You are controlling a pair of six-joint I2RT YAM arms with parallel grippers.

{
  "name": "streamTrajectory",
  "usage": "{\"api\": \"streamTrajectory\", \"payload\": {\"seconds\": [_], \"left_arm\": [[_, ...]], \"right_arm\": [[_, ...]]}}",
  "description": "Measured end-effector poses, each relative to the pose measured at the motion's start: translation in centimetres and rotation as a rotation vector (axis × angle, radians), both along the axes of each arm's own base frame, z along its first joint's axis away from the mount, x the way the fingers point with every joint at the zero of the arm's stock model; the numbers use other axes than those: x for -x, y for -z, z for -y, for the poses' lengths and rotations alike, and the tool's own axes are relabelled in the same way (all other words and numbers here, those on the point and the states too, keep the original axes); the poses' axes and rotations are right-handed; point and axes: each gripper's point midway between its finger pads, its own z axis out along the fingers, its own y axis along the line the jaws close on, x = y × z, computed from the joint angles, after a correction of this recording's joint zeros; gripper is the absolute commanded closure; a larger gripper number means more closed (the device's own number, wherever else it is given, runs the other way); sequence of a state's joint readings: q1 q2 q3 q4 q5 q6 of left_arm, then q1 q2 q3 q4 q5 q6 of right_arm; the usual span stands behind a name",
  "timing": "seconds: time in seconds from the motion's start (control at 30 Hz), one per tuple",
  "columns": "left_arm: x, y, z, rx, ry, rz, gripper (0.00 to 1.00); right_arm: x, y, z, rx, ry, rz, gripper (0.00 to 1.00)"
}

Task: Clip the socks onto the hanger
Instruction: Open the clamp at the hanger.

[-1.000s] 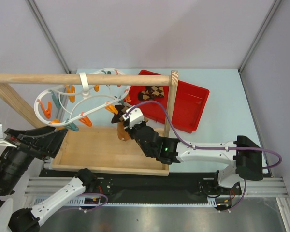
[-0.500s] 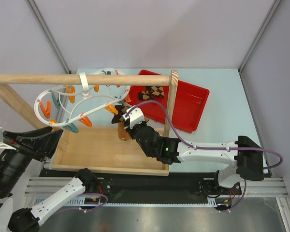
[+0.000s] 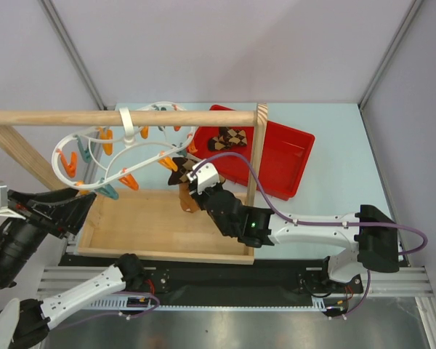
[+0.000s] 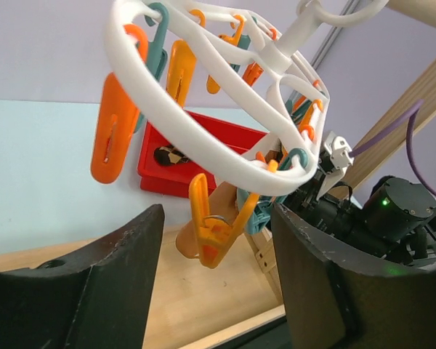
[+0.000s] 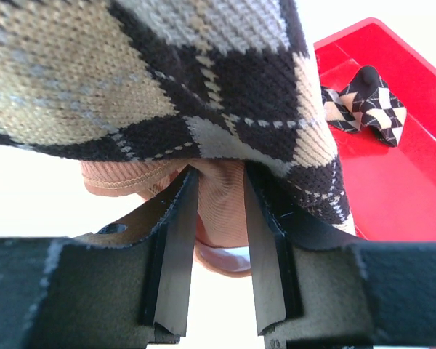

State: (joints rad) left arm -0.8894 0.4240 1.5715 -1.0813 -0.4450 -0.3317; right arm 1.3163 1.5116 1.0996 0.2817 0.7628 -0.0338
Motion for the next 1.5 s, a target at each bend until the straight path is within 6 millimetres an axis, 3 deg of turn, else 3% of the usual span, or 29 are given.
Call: {"api": "streamTrajectory", "payload": {"seconds": [0.27, 0.53, 1.13, 1.33, 1.43, 1.5], "left_arm": [[-0.2, -0.2, -1.3, 0.059, 0.043, 0.007, 0.37], [-0.7, 0.2, -0.8, 0.093, 0.076, 0.007, 0.37], [-1.2, -1.2, -0.2, 0.13, 0.085, 0.031, 0.45], [-1.6, -1.3, 0.6, 0.118, 0.089, 0.024, 0.55], [-1.6, -1.5, 0.7, 0.122, 0.09, 0.025, 0.66], [-1.6, -1.5, 0.7, 0.124, 0.092, 0.025, 0.8]], "right_arm": [[-0.2, -0.3, 0.3, -0.014, 0.007, -0.002, 0.64], [-0.3, -0.5, 0.3, -0.024, 0.01, -0.004, 0.64], [-0.3, -0.6, 0.4, -0.031, 0.01, -0.006, 0.64], [-0.3, -1.0, 0.5, -0.043, 0.011, -0.006, 0.64], [-0.3, -1.0, 0.5, -0.046, 0.011, -0.005, 0.64], [-0.3, -1.1, 0.5, -0.047, 0.011, -0.005, 0.64]]}}
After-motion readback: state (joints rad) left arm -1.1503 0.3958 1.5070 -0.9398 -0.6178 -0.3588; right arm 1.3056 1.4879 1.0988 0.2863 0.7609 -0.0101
